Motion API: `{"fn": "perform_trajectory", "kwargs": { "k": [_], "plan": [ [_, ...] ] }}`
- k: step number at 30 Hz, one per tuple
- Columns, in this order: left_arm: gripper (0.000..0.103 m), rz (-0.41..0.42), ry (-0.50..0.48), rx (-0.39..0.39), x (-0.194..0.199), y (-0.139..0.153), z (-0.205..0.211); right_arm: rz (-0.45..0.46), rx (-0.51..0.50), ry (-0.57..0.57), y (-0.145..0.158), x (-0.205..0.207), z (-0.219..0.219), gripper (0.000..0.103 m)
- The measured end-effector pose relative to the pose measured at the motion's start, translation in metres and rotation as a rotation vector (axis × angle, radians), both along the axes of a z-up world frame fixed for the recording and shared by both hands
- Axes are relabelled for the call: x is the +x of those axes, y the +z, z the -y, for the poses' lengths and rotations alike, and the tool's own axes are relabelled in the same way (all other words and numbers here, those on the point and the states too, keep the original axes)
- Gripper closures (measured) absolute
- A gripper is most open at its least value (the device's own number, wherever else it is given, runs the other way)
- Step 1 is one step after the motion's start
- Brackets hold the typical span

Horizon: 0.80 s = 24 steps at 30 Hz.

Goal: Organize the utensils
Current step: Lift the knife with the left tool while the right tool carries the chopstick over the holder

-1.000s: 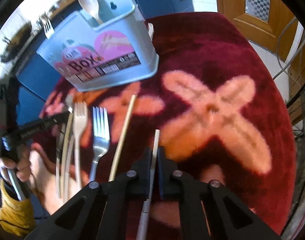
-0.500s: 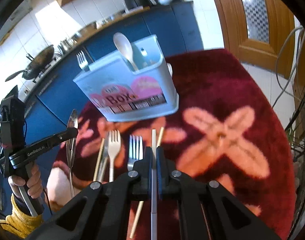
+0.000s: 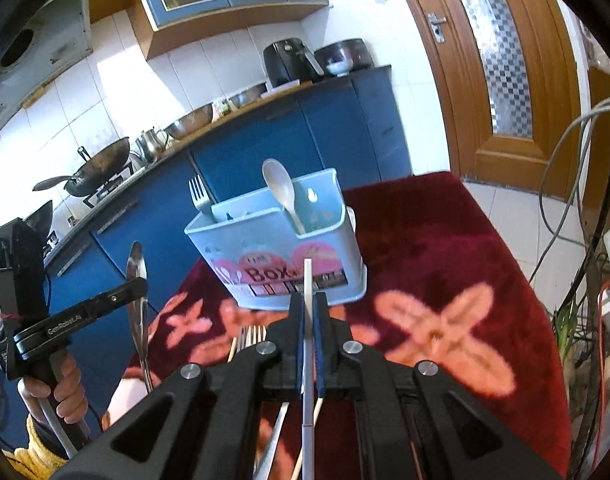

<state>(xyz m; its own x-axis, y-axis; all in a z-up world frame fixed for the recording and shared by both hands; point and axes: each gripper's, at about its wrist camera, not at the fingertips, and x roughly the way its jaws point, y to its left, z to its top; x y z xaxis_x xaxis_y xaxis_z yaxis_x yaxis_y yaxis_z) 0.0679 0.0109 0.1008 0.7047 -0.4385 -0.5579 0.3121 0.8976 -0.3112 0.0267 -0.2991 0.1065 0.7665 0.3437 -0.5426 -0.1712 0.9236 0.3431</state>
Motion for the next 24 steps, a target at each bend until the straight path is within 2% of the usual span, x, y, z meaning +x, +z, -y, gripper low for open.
{"fn": "perform_trajectory", "kwargs": {
  "k": [19,24],
  "plan": [
    [0.101,0.13,0.043,-0.03,0.018,0.064,-0.004,0.057,0.01,-0.003,0.024,0.013,0.002,0.097],
    [0.101,0.175,0.069,-0.013,0.028,0.083,-0.004,0.065,0.008,-0.013,0.027,0.014,0.005,0.097]
  ]
}}
